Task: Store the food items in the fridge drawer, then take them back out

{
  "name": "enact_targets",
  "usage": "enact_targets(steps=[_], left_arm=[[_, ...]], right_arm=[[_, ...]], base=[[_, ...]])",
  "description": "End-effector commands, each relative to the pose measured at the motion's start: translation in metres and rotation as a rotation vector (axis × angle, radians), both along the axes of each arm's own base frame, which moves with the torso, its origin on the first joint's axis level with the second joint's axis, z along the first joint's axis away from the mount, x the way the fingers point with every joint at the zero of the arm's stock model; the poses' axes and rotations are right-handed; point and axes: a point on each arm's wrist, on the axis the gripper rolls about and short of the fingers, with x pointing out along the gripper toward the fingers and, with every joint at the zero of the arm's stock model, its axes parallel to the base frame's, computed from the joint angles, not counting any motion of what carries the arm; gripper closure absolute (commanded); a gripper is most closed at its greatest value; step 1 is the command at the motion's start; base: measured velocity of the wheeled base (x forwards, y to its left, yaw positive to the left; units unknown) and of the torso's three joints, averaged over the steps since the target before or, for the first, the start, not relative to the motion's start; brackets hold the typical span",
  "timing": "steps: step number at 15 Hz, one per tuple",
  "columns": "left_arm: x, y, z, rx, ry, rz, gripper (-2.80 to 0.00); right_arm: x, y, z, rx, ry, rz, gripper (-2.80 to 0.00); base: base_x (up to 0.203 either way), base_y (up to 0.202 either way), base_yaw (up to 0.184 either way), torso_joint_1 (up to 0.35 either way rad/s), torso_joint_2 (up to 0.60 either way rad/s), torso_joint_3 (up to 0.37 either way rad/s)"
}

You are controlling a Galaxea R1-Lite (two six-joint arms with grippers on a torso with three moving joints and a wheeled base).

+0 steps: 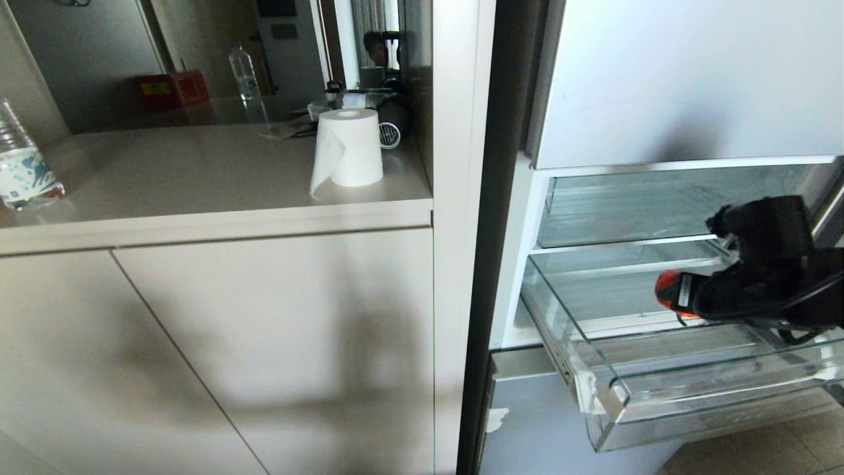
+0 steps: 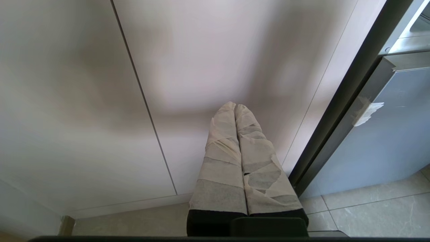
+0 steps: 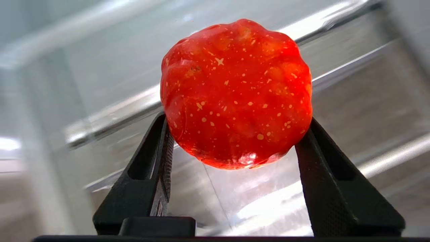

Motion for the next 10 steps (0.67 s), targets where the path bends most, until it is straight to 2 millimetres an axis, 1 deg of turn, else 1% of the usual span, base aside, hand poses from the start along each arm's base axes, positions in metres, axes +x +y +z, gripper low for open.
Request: enact_targets(steps=[1, 4, 6, 8, 10], left_arm=[[0.0, 0.0, 0.0, 0.0, 0.002, 0.001, 0.0], [0.0, 0.0, 0.0, 0.0, 0.002, 0.001, 0.0], [0.0, 0.0, 0.0, 0.0, 0.002, 0.001, 0.0], [0.0, 0.0, 0.0, 0.0, 0.0, 0.001, 0.0], [0.0, 0.0, 0.0, 0.0, 0.002, 0.001, 0.0]], right_arm=[[-0.035, -0.002, 0.036, 0.007, -0.124, -0.001, 0.0], [-0.08, -0.011, 0.06, 0.007, -0.232, -0.028, 0.0], [-0.11, -0.02, 0.07, 0.001, -0.298, -0.075, 0.0], [-0.147, -0.029, 0.079, -0.03, -0.381, -0.124, 0.0], [-0.183, -0.036, 0.085, -0.082, -0.458, -0.189, 0.0]], base=[[0.0, 0.0, 0.0, 0.0, 0.0, 0.0], [0.0, 0.0, 0.0, 0.0, 0.0, 0.0], [0.0, 0.0, 0.0, 0.0, 0.0, 0.0], [0.0, 0.0, 0.0, 0.0, 0.0, 0.0], [0.0, 0.0, 0.0, 0.0, 0.0, 0.0]])
